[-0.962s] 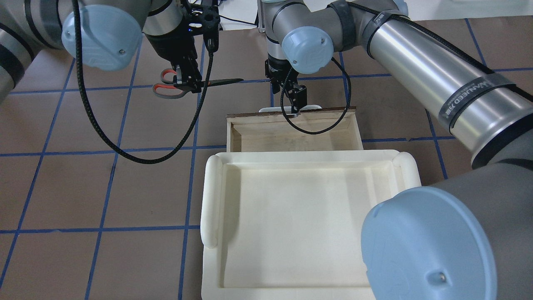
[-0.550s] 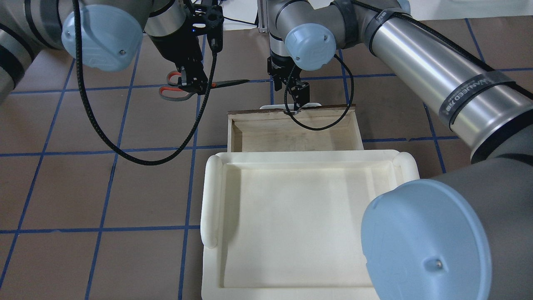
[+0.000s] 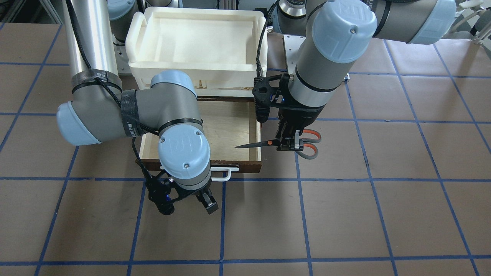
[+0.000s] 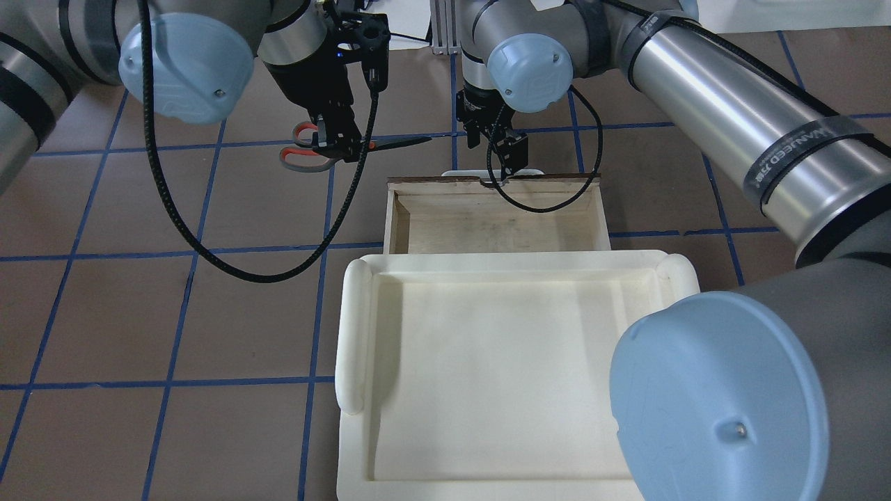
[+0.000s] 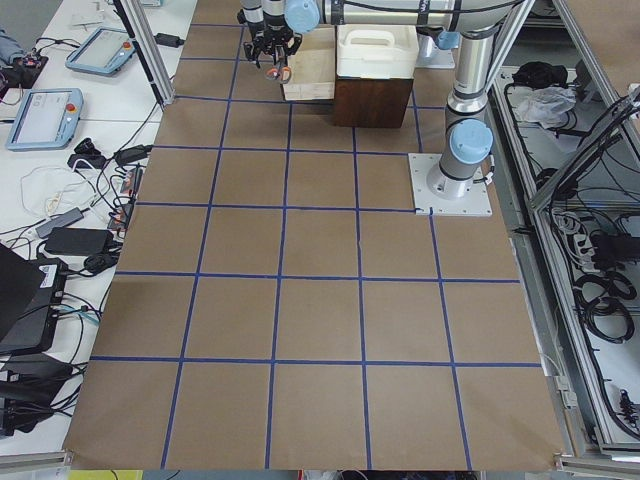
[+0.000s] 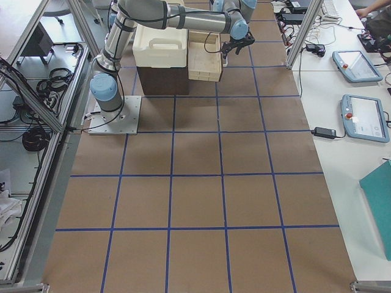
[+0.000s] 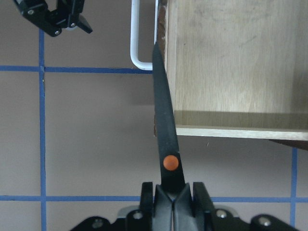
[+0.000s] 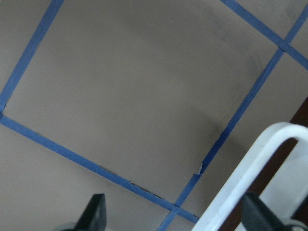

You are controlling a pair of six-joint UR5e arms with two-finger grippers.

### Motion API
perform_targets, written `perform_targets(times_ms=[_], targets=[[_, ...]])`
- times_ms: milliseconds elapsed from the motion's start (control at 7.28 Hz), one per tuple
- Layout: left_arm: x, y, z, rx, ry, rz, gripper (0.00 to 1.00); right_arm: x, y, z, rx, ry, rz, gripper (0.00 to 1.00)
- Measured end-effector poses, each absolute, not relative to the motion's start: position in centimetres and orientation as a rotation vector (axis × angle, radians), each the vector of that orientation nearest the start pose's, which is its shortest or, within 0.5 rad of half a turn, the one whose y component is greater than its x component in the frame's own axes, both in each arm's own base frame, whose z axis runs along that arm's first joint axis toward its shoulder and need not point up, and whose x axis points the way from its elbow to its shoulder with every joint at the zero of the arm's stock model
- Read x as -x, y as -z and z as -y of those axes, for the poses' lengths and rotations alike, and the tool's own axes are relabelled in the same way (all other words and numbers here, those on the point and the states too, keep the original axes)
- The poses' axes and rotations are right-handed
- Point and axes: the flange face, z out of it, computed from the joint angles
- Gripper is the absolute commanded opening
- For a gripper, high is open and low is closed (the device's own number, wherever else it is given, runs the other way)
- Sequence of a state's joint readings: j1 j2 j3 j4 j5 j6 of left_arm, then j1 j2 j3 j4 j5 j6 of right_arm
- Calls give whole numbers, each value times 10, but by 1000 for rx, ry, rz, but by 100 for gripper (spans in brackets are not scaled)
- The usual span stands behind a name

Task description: Place scissors in drawer with both arms

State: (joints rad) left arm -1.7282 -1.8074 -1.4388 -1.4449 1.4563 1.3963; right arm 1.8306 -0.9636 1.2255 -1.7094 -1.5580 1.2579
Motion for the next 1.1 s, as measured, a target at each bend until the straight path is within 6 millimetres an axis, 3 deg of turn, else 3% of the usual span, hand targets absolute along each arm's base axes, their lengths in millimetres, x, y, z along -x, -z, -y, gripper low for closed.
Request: perform_targets(times_ms=[275,550,687,1099], targets=[[264,-435,552,-2303,149,-2278,0,-311,-329,640,-1522,-125,-2803,100],[289,-429,541,-2335,136,-2259,0,-306,-367,629,-1303,-48,-2889,100],[299,-427,536,-2348,128,-2249,0,-292,-386,628,-1098,15,-2981,100],[315,-420,531,-2351,123,-2251,0,-216,-447,629,-389,145,-3166,100]])
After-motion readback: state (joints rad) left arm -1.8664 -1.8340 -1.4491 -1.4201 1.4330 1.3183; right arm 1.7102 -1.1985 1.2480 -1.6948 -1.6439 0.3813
